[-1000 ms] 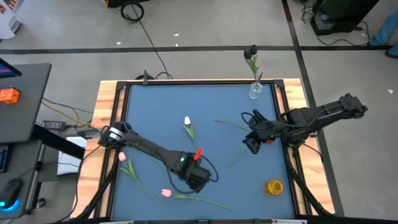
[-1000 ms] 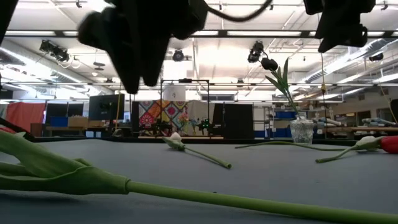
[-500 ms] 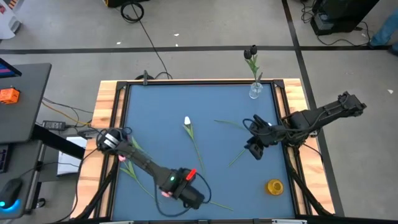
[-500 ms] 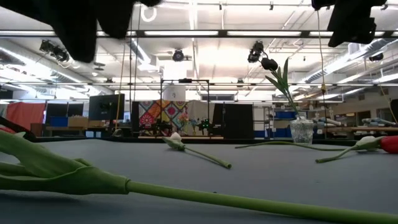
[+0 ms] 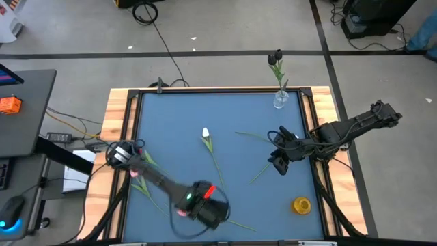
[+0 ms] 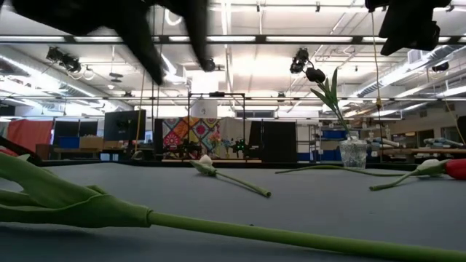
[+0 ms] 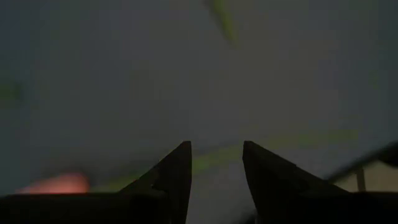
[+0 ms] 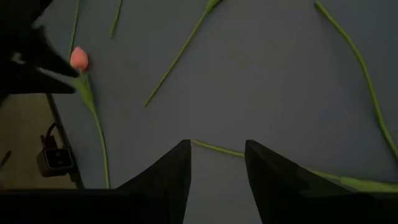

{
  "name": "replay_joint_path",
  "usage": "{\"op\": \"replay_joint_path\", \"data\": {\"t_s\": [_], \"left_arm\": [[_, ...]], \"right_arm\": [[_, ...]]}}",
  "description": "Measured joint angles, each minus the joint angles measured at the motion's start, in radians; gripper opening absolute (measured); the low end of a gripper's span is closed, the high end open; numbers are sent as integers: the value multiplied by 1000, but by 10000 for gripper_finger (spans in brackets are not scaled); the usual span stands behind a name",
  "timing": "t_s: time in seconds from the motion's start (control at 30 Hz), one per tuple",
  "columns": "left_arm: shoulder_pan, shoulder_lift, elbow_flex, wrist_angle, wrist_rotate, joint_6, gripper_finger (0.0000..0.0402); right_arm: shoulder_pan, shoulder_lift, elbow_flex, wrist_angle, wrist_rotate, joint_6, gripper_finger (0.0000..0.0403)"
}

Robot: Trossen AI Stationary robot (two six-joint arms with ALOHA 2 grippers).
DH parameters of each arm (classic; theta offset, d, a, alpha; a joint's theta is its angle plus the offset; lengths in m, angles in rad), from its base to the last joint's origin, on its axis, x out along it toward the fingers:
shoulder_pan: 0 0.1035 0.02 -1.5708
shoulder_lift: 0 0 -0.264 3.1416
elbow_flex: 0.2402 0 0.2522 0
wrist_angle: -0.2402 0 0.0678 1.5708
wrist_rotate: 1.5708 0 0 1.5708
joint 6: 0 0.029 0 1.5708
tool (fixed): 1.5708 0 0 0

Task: Sort flowers into vase by color
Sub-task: Put the left white tulip into the transparent vase

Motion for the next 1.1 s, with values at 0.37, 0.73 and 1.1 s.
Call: {"op": "replay_joint_path", "data": {"t_s": [0.37, 0.73, 1.1], "left_arm": [[293, -2, -126, 187, 32, 300, 215], [422, 0, -223, 261, 193, 307, 250], [474, 0, -242, 225, 175, 368, 237]], "right_arm": [[-34, 0, 0, -6, 25, 36, 160], [-34, 0, 0, -20, 32, 66, 160], [-58, 0, 0, -26, 56, 44, 160]]}}
